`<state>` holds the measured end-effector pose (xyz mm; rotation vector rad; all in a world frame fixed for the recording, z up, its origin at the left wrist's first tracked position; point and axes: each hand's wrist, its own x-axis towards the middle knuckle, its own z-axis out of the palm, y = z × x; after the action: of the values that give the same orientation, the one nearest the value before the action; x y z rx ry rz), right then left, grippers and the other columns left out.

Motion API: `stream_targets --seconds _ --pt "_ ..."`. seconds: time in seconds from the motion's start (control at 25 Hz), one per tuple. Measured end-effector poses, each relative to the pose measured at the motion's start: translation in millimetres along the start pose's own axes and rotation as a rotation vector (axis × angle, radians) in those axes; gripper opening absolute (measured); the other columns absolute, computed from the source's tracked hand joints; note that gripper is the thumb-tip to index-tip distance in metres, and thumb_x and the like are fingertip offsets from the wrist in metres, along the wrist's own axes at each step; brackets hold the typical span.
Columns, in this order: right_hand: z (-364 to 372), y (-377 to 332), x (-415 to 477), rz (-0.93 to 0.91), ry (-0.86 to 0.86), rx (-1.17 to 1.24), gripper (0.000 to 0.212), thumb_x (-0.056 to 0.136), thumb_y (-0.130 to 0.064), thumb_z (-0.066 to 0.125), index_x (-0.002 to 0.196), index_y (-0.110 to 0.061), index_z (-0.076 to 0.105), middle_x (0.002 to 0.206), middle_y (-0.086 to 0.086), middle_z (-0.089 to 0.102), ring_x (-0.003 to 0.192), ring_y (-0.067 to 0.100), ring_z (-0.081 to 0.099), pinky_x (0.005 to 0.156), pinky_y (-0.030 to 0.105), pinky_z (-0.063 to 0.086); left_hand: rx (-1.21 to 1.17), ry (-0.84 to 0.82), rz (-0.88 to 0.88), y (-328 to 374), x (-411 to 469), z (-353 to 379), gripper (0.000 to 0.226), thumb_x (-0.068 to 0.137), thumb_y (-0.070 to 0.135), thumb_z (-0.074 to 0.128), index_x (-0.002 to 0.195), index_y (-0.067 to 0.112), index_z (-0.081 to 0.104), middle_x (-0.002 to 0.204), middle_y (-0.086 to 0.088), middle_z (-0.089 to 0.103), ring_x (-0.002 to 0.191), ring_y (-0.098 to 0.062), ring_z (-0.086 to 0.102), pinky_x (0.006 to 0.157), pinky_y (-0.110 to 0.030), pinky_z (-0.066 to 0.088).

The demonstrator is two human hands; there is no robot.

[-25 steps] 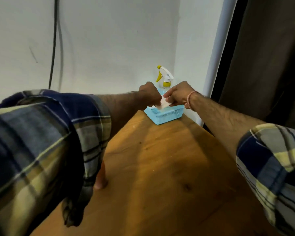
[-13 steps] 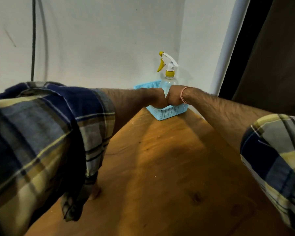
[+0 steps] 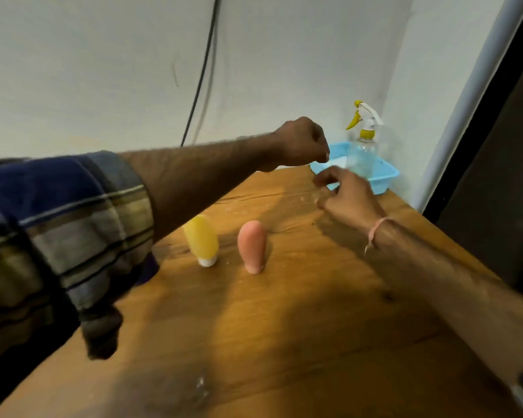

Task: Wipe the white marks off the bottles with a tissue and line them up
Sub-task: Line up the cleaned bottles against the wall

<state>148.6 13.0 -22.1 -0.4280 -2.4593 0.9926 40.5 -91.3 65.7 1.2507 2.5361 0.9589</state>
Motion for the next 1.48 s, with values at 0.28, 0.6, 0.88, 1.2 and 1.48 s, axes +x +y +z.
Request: stream_targets --seconds 0.28,0.6,0.88,1.2,1.48 --pt "65 -35 -75 0.097 -0.415 0.328 0.078 0.075 -0.009 0.087 0.141 -0.031 0.050 0.139 -0.010 0.056 0.122 0.012 0.057 0.099 0.037 0.053 -0.242 0.197 0.010 -20 -104 -32 0.015 0.092 0.016 0.073 0.106 0.015 0.072 0.101 0.001 0.072 0.096 -0.011 0.067 0.077 -0.023 0.054" --pt "94 -34 -73 0.082 -0.221 0.183 0.076 0.072 -0.023 0.092 0.138 -0.025 0.054 0.120 -0.010 0.062 0.111 0.013 0.059 0.088 0.026 0.050 -0.474 0.554 -0.086 -75 -210 -36 0.035 0.093 0.020 0.072 0.125 0.025 0.060 0.124 0.013 0.065 0.118 -0.004 0.061 0.103 -0.034 0.053" --pt "111 -46 15 0.144 -0.023 0.252 0.056 0.077 -0.023 0.088 0.126 -0.018 0.062 0.114 -0.004 0.067 0.104 0.016 0.062 0.088 0.031 0.052 -0.489 0.590 -0.436 -117 -222 51 0.085 0.084 0.017 0.082 0.152 0.026 0.032 0.155 0.002 0.043 0.130 -0.010 0.045 0.104 -0.030 0.043" --pt "165 -41 129 0.139 0.090 0.121 0.048 0.082 -0.029 0.085 0.121 -0.013 0.062 0.113 0.002 0.070 0.092 0.018 0.063 0.073 0.025 0.047 -0.527 0.568 -0.574 -139 -163 53 0.054 0.090 0.024 0.075 0.135 0.027 0.046 0.121 0.006 0.059 0.111 -0.017 0.062 0.089 -0.043 0.060" --pt "192 -14 155 0.083 0.198 0.120 0.048 0.086 -0.040 0.079 0.123 -0.015 0.060 0.117 0.007 0.071 0.103 0.027 0.067 0.089 0.042 0.058 -0.859 0.768 -0.694 -152 9 45 0.068 0.090 0.022 0.074 0.135 0.013 0.025 0.130 -0.006 0.045 0.115 -0.028 0.053 0.098 -0.038 0.052"
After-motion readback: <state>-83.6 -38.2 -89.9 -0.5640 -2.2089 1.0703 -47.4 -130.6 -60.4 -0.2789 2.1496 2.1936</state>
